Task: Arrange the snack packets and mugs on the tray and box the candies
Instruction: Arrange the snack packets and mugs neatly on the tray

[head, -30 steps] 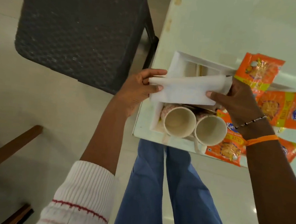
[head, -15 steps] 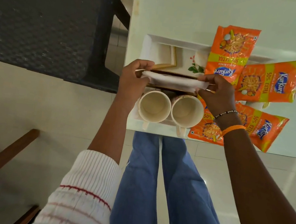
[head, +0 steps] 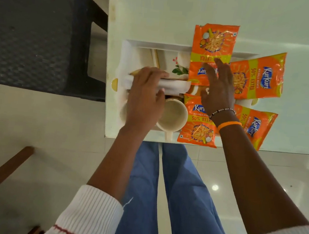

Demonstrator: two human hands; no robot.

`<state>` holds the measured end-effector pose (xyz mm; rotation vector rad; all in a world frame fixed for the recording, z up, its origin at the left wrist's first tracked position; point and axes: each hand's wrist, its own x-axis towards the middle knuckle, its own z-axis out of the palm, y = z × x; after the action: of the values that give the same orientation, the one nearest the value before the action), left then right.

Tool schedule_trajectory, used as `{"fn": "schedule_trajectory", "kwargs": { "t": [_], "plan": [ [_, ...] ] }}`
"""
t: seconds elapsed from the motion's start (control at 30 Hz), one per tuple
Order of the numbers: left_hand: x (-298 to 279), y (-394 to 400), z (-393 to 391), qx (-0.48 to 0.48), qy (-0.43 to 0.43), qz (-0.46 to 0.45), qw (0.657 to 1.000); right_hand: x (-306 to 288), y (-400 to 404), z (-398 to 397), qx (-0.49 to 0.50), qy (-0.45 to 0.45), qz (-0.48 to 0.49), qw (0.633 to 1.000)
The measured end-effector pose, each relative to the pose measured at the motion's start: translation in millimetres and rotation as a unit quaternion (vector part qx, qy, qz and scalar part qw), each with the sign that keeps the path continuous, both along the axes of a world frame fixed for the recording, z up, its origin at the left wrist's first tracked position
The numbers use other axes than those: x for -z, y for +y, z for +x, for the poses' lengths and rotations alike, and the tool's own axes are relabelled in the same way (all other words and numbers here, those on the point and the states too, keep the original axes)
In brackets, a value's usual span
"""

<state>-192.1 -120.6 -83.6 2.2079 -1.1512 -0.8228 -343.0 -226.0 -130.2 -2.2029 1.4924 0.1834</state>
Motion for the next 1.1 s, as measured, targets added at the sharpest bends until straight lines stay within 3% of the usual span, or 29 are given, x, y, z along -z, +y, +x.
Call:
{"fn": "schedule_trajectory", "kwargs": {
  "t": [0.13,0.33,0.43,0.53,0.63,0.73,1.1],
  "plan": [
    [-4.9,-16.3,-27.9,0.049,-0.007,-0.013,0.999,20.7,-6.8,-1.0,-0.050,0.076,0.007,0.996],
    [-17.3,-22.2,-67.9,0.053,-0.015,-0.029,0.998,21.2,-16.6,-9.4,-0.032,0.029,-0.031,0.999],
    [-19.3,-15.8,-96.8,0.111,0.029,-0.008,0.993,12.9,-20.5,-40.3,0.007,0.019,-0.071,0.997],
    [-7.5,-8.5,-122.7,0.163,0.065,0.023,0.984,12.5,-29.1,-75.8,-0.010,0.049,-0.045,0.998],
    [16.5,0.5,-142.2,0.245,0.015,0.116,0.962,18.9,-35.5,-95.8,-0.073,0.110,-0.008,0.991],
    [35.0,7.3,-150.9,0.288,-0.024,0.175,0.941,25.9,-35.1,-95.1,-0.065,0.131,-0.022,0.989],
    [49.0,10.5,-151.0,0.273,-0.083,0.182,0.941,11.2,-2.1,-97.0,0.026,0.102,-0.064,0.992]
  ]
}}
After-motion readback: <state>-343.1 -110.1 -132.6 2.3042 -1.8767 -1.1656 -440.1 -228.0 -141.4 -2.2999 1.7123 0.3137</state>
